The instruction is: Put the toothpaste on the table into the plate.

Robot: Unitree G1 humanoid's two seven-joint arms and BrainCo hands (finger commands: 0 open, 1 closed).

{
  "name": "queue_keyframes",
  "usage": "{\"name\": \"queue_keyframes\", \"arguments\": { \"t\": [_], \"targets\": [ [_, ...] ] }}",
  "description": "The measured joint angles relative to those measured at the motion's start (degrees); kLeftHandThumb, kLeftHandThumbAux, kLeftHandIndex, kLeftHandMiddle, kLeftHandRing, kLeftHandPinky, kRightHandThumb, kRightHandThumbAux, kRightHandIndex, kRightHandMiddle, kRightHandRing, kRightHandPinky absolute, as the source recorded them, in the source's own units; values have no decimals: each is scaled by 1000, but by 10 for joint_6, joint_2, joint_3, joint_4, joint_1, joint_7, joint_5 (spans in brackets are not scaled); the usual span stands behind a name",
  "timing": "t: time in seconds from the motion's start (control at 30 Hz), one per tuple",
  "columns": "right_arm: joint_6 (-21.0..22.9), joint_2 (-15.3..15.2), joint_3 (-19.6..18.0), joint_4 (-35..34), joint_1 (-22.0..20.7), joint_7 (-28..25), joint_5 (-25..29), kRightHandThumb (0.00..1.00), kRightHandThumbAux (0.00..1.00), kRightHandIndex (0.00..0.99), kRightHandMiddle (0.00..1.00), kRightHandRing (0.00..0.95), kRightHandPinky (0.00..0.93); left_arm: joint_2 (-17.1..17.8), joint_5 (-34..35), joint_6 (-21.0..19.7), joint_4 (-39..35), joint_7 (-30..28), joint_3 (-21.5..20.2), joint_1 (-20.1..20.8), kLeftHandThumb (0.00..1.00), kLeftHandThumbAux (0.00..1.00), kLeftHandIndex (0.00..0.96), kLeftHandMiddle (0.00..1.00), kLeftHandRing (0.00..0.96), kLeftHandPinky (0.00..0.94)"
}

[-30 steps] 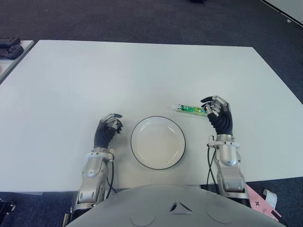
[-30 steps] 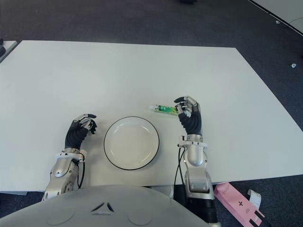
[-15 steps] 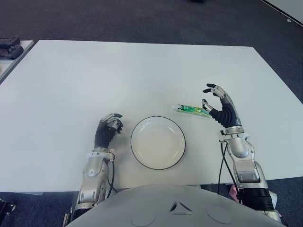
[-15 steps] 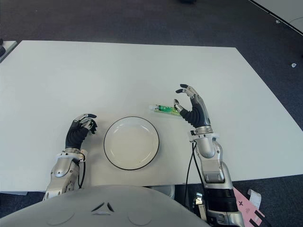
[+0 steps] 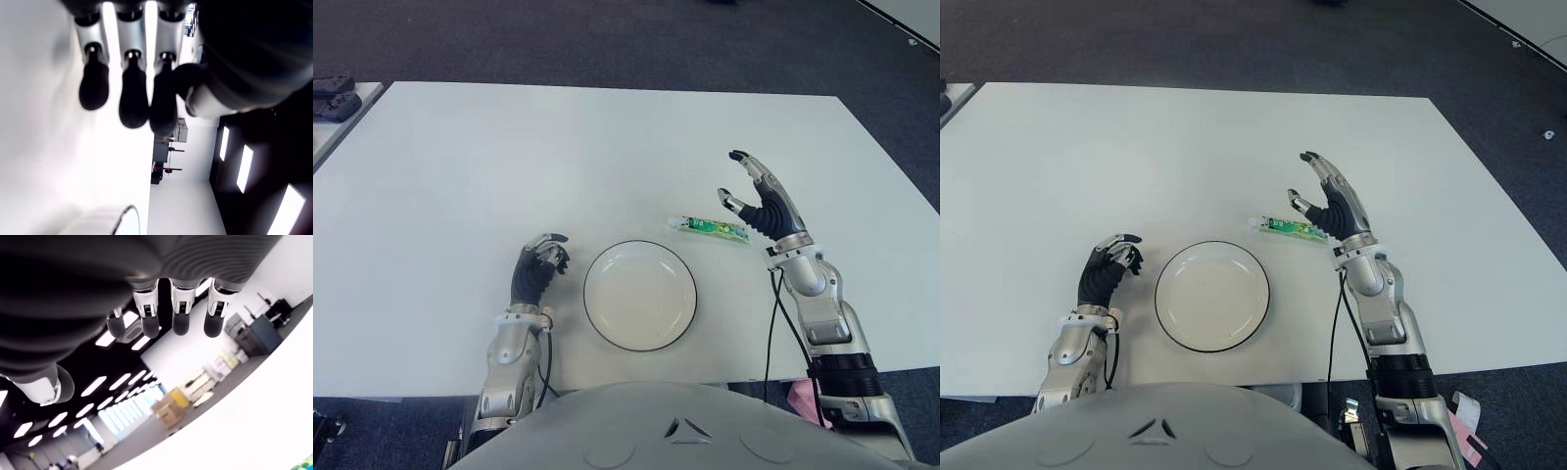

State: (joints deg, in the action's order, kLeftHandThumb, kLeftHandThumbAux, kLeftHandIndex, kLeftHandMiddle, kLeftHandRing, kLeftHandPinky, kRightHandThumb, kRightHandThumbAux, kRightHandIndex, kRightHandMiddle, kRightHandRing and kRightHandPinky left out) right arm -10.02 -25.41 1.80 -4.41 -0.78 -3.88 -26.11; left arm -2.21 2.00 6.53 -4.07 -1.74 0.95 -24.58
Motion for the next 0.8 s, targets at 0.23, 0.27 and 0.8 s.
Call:
{"name": "queue_keyframes", "arguments": {
  "t": [0.23,0.27,0.8],
  "targets": [
    [-20,-34,34,56,-42,-22,-31,580,331,3,1,0,0,-2,0,0,0,0,-1,-1,705,720,432,691,684,672],
    [-23,-39,39,66,-48,-22,-35,581,329,2,1,0,0,-2,0,0,0,0,-1,-1,705,720,432,691,684,672],
    [-93,-83,114,203,-114,-8,-106,596,265,0,0,0,0,-5,-3,6,-2,0,0,-5,704,721,432,687,677,662]
  ]
}}
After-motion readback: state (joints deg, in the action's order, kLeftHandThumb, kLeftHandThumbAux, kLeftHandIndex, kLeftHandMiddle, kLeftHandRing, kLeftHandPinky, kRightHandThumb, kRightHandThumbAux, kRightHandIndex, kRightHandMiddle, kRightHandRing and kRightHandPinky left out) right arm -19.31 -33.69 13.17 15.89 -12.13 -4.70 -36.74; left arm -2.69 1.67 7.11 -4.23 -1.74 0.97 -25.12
